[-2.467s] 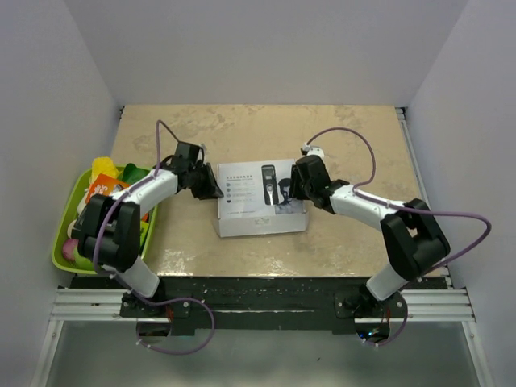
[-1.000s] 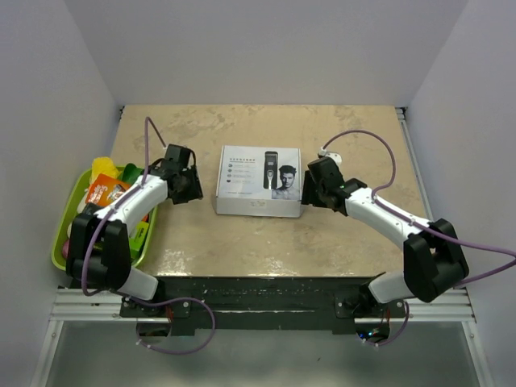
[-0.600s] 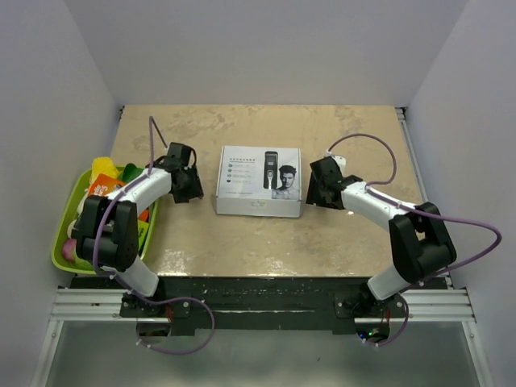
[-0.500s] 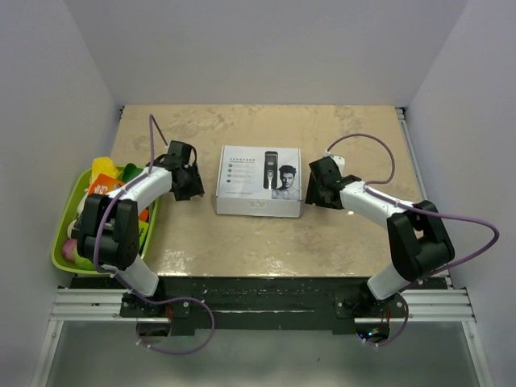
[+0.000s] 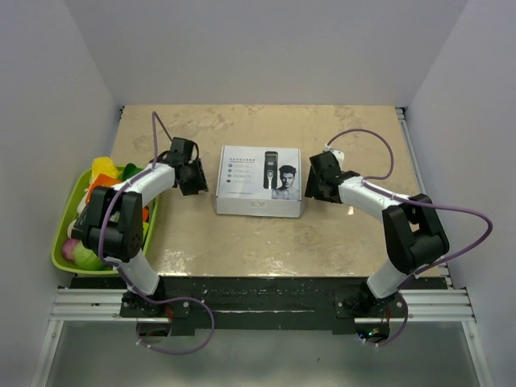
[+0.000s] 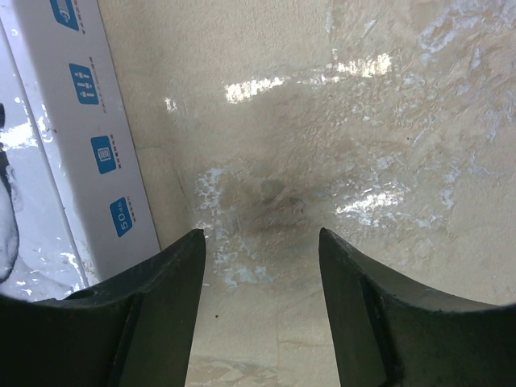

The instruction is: Sort the hair-cutting tools

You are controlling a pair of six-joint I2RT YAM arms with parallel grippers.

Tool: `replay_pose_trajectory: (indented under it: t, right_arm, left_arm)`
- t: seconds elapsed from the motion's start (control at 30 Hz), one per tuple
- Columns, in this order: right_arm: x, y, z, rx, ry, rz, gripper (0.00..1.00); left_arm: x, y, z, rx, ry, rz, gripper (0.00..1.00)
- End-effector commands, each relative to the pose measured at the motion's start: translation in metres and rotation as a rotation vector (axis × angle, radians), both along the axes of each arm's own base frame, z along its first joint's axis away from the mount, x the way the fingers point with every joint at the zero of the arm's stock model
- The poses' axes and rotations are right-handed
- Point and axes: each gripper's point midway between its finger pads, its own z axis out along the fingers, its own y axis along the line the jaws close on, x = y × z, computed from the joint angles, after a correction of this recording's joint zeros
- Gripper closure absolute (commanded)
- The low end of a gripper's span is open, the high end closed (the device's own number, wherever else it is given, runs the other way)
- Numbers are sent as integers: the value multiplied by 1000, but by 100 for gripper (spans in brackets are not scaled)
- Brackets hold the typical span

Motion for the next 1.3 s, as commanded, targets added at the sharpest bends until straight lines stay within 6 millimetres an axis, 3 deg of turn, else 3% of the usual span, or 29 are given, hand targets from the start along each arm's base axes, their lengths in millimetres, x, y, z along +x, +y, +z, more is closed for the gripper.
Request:
replay_pose_trajectory:
  t: [0.0,0.5,1.03,1.27]
  right_arm:
    - [20,3,15,12,-79,0,40]
    - [15,14,4,63,-59,41,41]
    - [0,16,-4,84,-18,60,44]
    - [-11,27,-7,99,-1,90,44]
  left_arm:
    - [18,-10,8,-52,-58,-25,58]
    - [16,-19,1,-76,-46,-43,59]
    - [-8,-22,-15,-66,8,-53,59]
    - [-17,-26,-17,-72,10,-68,59]
